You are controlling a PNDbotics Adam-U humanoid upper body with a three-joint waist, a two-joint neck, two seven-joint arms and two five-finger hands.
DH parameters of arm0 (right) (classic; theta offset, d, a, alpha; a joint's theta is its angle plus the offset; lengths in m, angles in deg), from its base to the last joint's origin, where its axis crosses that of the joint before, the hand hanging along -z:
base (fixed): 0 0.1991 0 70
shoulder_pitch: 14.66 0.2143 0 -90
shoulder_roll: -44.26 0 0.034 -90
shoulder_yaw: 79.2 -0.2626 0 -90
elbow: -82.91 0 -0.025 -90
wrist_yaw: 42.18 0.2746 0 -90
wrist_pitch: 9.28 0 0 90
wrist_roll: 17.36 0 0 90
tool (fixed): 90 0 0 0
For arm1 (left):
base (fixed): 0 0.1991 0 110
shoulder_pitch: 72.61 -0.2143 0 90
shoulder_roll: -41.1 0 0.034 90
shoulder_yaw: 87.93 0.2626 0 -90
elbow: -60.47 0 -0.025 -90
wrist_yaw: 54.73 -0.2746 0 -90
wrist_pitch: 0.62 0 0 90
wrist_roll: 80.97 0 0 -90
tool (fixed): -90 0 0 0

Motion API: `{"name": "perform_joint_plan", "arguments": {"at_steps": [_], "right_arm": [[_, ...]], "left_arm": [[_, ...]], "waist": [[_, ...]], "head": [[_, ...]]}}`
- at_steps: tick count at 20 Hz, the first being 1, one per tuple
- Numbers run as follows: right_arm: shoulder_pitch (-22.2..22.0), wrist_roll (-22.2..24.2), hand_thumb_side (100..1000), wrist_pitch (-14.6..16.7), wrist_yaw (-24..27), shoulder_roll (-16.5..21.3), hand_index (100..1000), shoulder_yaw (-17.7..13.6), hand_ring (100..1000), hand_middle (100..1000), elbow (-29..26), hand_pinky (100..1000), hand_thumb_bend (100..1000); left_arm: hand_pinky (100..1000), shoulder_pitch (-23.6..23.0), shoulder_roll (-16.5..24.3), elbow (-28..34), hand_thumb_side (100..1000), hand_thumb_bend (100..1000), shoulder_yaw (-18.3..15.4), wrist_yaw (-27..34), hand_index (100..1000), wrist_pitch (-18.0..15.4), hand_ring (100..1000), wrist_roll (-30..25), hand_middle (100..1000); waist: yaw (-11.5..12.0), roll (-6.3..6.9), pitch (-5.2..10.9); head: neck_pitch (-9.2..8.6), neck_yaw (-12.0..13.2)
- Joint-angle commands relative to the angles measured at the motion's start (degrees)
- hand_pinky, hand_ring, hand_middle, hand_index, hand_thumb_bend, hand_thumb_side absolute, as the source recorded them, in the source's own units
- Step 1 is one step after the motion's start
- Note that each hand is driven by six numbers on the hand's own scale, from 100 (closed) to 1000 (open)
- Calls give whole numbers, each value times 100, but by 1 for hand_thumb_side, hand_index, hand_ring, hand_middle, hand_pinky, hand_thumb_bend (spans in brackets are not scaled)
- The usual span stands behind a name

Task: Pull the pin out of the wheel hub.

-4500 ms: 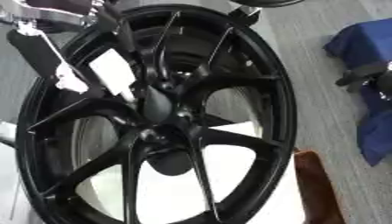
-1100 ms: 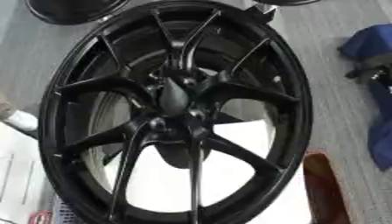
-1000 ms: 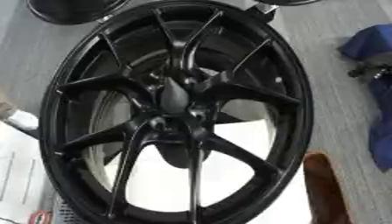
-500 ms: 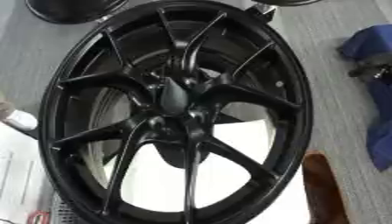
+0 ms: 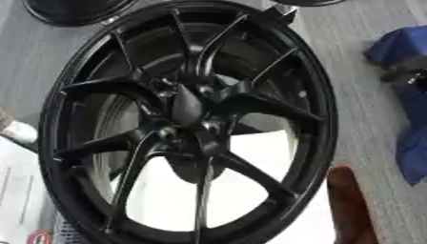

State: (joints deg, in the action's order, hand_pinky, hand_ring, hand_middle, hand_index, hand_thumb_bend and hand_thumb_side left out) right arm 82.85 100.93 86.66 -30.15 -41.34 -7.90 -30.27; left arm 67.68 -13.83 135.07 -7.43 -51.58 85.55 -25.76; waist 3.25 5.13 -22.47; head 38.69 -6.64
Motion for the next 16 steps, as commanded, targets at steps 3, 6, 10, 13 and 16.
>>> {"name": "perform_joint_plan", "arguments": {"at_steps": [3,6,10,13,16], "right_arm": [[26,0,691,-18,55,77,734,-32,737,540,-141,951,100],[24,3,692,-19,51,84,734,-30,737,540,-141,951,100],[22,5,692,-23,49,98,734,-29,737,540,-141,950,100],[24,11,693,-30,42,105,734,-26,737,540,-141,950,100],[29,9,693,-48,39,119,733,-24,737,539,-141,950,100]], "left_arm": [[764,-5,220,365,377,100,54,-94,766,345,750,486,610],[818,-100,258,456,118,100,200,-215,819,328,826,752,716],[859,-236,413,371,100,176,287,-541,807,349,855,1099,733],[883,-296,454,289,570,278,313,-793,864,517,877,1181,771],[904,-397,623,127,1000,180,342,-1058,857,752,894,1128,807]], "waist": [[8,-14,147],[10,-9,147],[11,5,150],[9,12,152],[12,24,159]], "head": [[-40,24],[-67,35],[-123,1],[-131,7],[-116,30]]}}
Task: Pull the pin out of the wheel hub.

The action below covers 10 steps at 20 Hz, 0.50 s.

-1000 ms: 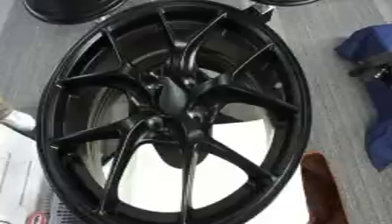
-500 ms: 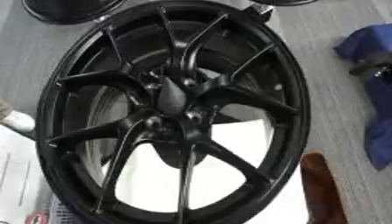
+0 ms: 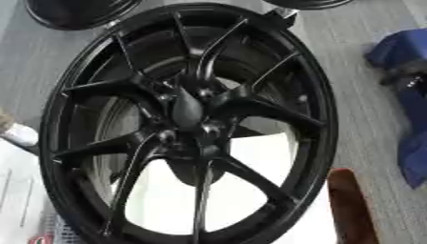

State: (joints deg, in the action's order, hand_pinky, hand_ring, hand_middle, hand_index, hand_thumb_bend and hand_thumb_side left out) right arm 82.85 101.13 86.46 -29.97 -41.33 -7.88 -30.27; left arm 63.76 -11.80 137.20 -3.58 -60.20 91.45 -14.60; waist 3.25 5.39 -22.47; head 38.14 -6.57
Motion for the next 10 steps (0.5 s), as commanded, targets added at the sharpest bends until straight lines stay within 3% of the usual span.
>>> {"name": "perform_joint_plan", "arguments": {"at_steps": [1,2,6,10], "right_arm": [[30,-11,693,-30,23,121,733,-23,737,539,-141,950,100],[31,-11,694,-34,23,121,733,-21,736,538,-141,950,100],[23,-17,694,-43,24,105,733,-16,736,537,-141,950,100],[23,-26,693,-39,37,82,733,-18,736,537,-141,950,100]], "left_arm": [[889,-47,480,-206,1000,111,-69,-287,819,250,884,67,795],[860,-45,499,-337,1000,100,-105,-377,793,339,859,140,764],[765,228,197,-249,847,100,-371,-624,719,626,753,469,614],[710,534,-358,292,775,100,-622,-343,677,385,682,824,535]], "waist": [[10,-1,160],[6,-1,162],[3,-22,172],[8,-53,176]], "head": [[-56,32],[-53,40],[-38,36],[-18,41]]}}
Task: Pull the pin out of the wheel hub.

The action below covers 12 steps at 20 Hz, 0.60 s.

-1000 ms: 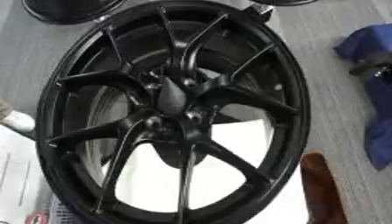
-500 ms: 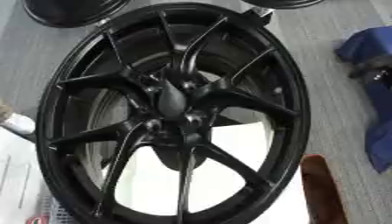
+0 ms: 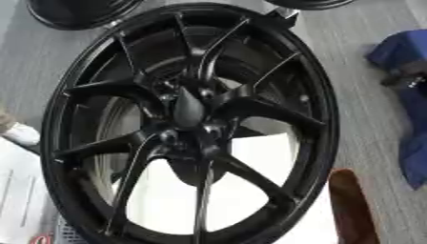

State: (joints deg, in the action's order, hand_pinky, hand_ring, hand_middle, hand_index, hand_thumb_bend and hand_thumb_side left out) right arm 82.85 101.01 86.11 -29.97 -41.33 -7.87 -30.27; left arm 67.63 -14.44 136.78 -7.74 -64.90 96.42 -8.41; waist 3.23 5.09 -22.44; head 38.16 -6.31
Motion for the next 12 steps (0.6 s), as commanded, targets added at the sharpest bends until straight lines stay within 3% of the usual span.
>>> {"name": "perform_joint_plan", "arguments": {"at_steps": [1,6,12], "right_arm": [[23,-16,693,-6,39,80,733,-19,736,537,-141,950,100],[62,-12,687,-9,73,74,733,-2,736,538,-141,949,100],[147,-24,675,20,144,29,731,31,735,537,-141,948,100]], "left_arm": [[709,163,-240,480,771,100,-214,216,676,-200,681,296,534],[723,14,-769,1183,756,100,29,659,681,-551,689,742,540],[717,-334,-1564,2068,771,100,329,1211,701,-607,693,1294,551]], "waist": [[14,-27,173],[-18,-40,179],[-104,-99,149]], "head": [[-16,17],[-15,56],[-43,138]]}}
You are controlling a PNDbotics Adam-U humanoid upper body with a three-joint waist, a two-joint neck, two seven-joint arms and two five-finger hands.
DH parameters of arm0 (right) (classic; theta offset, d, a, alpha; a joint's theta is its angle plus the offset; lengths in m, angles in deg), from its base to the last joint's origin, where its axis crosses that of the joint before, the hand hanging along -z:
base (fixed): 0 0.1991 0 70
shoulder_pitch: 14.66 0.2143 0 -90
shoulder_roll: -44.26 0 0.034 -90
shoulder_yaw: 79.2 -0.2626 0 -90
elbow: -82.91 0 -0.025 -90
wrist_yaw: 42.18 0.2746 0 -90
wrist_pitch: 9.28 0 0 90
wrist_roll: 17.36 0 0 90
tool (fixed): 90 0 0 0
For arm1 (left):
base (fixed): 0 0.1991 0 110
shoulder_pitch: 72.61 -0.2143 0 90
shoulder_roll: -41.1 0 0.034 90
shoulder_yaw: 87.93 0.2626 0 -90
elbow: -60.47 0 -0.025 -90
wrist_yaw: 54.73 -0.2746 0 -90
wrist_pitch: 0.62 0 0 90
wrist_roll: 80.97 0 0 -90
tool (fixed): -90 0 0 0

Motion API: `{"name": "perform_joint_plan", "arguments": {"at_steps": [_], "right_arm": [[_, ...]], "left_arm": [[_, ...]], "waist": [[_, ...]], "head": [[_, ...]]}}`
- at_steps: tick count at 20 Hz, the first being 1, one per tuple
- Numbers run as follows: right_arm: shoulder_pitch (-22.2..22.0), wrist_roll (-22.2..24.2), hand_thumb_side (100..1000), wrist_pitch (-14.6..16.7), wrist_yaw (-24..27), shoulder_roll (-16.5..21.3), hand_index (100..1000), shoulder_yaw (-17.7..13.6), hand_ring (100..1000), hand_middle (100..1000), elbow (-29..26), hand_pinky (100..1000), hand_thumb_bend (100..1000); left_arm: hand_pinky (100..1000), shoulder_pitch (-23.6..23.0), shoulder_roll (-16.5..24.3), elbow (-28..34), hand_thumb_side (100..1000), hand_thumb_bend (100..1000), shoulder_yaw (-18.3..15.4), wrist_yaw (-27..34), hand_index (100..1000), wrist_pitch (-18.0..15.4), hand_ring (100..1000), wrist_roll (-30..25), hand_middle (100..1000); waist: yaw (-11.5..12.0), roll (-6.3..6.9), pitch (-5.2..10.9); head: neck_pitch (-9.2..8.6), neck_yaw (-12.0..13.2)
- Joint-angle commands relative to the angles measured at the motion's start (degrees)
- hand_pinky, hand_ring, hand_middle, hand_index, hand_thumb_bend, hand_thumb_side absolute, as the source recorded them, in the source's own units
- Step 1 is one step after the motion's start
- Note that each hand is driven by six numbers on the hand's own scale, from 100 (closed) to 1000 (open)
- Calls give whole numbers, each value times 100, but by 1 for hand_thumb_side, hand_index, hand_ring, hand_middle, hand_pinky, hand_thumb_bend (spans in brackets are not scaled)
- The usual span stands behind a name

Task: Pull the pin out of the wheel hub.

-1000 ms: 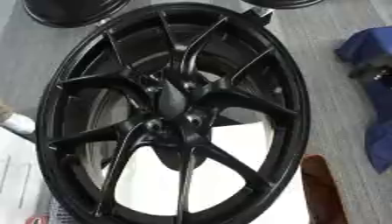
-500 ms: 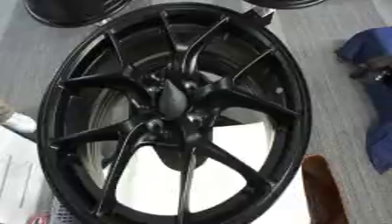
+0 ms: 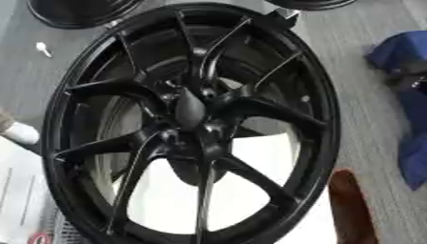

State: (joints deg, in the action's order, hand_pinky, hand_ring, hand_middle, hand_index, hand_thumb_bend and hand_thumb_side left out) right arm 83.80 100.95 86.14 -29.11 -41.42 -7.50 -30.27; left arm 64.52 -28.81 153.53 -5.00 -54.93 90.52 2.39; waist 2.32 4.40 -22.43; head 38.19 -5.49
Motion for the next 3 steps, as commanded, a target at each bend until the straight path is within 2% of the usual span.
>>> {"name": "perform_joint_plan", "arguments": {"at_steps": [1,3], "right_arm": [[69,-26,675,22,76,26,730,3,735,536,-141,948,100],[105,-29,673,32,115,-3,730,23,735,537,-141,948,100]], "left_arm": [[717,-111,-269,545,772,100,97,308,703,-22,693,308,553],[719,-301,-570,854,773,100,148,498,714,-34,698,498,562]], "waist": [[-30,-44,141],[-68,-86,121]], "head": [[-52,85],[-69,139]]}}
